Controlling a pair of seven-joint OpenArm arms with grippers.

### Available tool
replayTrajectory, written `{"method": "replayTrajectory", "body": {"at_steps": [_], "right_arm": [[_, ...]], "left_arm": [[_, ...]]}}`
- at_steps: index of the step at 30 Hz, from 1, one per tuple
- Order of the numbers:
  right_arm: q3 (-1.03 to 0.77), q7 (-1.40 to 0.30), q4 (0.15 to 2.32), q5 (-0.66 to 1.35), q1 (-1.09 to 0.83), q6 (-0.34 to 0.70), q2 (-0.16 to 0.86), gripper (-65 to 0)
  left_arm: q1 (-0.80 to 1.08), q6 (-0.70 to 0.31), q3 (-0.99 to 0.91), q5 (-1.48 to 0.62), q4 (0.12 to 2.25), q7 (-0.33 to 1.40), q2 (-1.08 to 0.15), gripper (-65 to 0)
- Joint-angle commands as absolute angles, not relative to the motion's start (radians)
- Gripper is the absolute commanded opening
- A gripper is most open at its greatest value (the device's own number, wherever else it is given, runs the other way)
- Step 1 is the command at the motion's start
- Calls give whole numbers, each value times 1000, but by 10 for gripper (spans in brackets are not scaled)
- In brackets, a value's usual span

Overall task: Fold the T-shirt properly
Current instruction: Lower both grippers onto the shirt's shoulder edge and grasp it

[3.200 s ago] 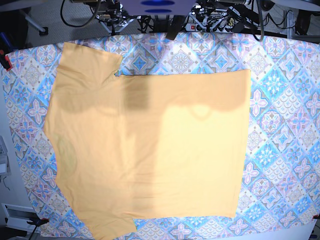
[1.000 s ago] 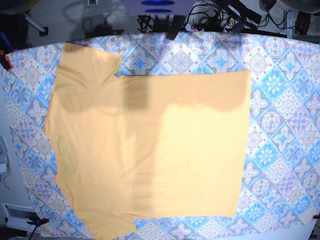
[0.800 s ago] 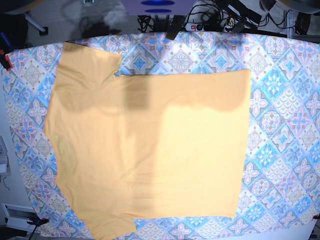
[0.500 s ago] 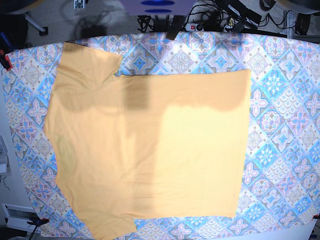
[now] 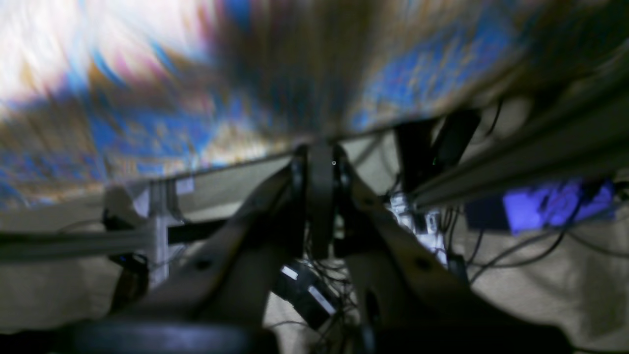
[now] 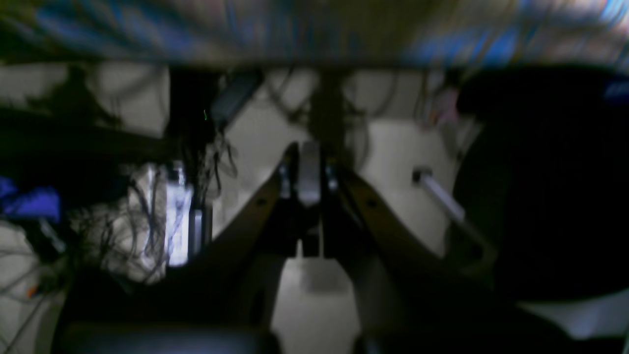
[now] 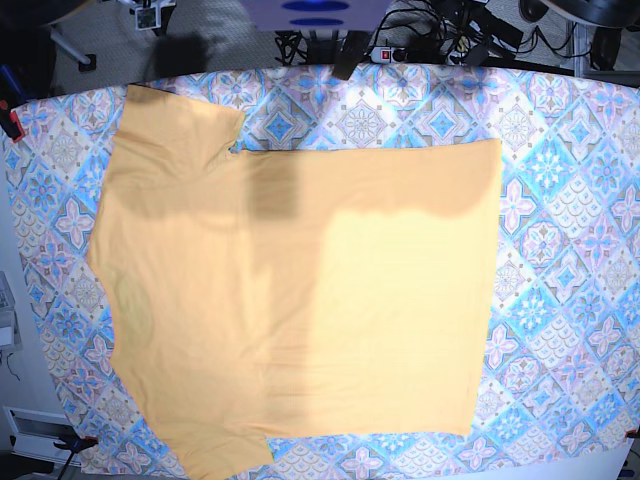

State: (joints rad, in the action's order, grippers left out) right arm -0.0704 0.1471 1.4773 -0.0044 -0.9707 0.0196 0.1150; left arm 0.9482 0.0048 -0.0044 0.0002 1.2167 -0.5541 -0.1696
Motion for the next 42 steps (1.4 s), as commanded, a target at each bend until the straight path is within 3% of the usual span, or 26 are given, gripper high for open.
{"method": "replayTrajectory", "body": {"at_steps": [1,10,19,23,29,32,42], "right_arm": [[-74,159,1509,-5,-997,15,119,-650],[-74,-31,1698,-7,-984,15,120,-650],[-76,-162,1778,-7,-920,15,120,-650],[-90,-176,1782,-7,-917,15,120,-650],[-96,-220,1782,-7,-871,15,120,-650],[-96,-225,1782,-7,-862,15,120,-650],[-96,-225,1782,-7,-842,15,122,-650]], "left_arm": [[987,8,-8,1,1279,-552,-177,-650],[1009,7,-12,-73,1827,-21,-223,-650],[789,7,-12,-348,1891,360,-223,-648],[725,8,-67,-513,1891,443,-217,-611],[653,8,-133,-765,1890,567,-217,-425],[628,8,-170,-855,1885,584,-216,-364],[611,8,-274,-1010,1751,579,-93,-351]]}}
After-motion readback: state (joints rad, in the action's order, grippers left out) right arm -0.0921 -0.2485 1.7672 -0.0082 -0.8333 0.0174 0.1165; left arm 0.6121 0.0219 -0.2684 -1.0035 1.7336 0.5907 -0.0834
